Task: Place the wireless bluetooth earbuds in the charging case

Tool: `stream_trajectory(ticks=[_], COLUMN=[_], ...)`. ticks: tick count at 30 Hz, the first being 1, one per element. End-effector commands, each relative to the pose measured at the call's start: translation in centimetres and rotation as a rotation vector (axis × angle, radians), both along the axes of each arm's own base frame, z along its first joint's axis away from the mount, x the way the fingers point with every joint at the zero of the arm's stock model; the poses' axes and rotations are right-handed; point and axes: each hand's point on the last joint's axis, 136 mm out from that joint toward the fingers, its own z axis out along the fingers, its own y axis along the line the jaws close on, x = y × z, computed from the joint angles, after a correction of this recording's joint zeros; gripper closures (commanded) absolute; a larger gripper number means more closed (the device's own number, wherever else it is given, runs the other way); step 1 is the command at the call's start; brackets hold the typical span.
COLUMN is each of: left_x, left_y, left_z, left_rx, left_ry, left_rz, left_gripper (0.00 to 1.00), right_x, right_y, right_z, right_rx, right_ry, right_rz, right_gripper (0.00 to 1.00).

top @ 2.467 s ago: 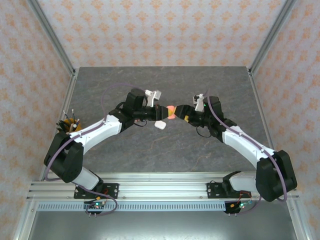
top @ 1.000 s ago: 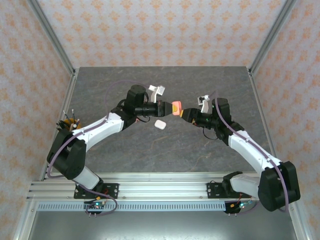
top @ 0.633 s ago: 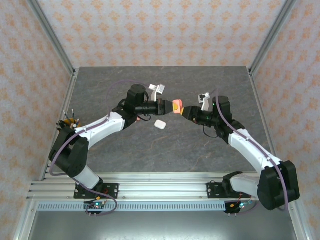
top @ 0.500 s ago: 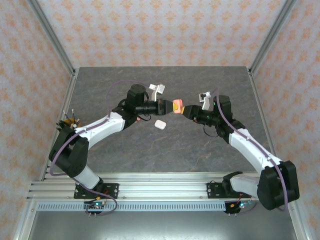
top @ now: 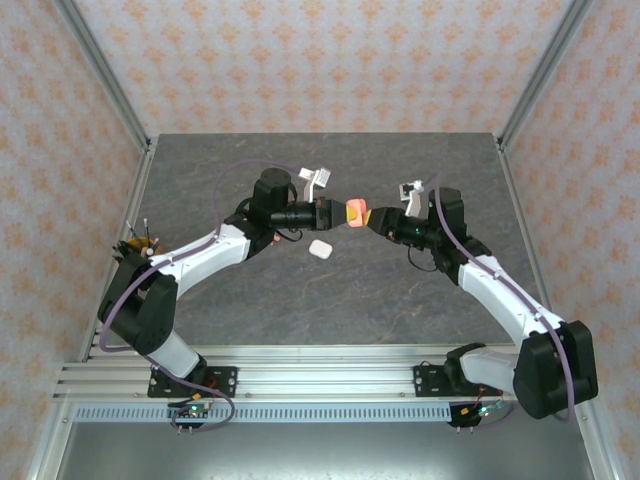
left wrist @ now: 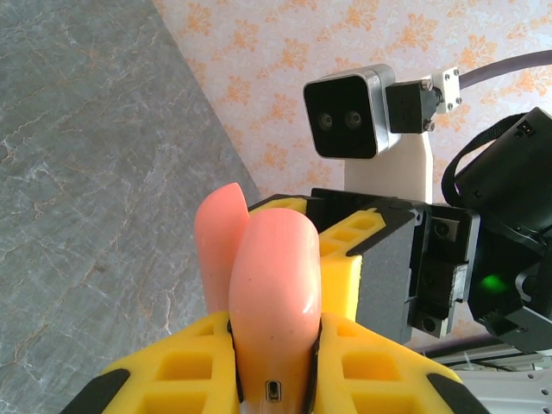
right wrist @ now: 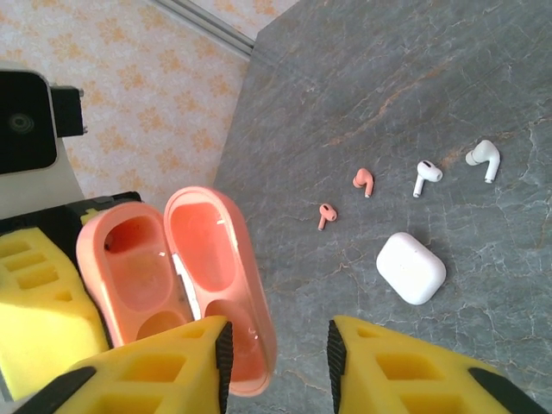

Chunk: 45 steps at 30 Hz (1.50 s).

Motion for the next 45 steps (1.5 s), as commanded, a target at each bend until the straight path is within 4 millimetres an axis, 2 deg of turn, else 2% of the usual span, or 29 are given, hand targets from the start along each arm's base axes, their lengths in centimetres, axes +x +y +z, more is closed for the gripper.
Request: stream_trajectory(ticks=[1, 13, 19, 40, 45], left_x=[-0.1, 0.0, 0.0, 0.2, 0.3], left_y=[-0.3, -0.5, -0.6, -1.2, -1.3], left_z=[1.6, 1.8, 1.6, 0.7, 0.4], left_rx=[-0.043, -0.043, -0.043, -0.020, -0.008], left_ry=[-0.047, -0.049, -0.046, -0.026, -0.020], left_rz=[-0.030, -0.030, -0.035, -0.031, -0.029], left_gripper=[1.00, 1.00, 1.00, 1.00, 0.98], right_x=[1.1, 0.5, 0.3, 0.5, 0.6], right_y=[0.2, 0.9, 1.1, 1.1, 1.0], right_z=[1.7, 2.1, 2.2, 2.6, 2.9], right_rx=[0.022, 0.056, 0.056, 0.057, 0.056], right_ry=[-0.054, -0.055, -0.056, -0.055, -0.057], right_rz=[0.002, 0.065, 0.087, 0.079, 0.076], right_gripper=[0.66, 0.67, 0.70, 0.92, 1.00])
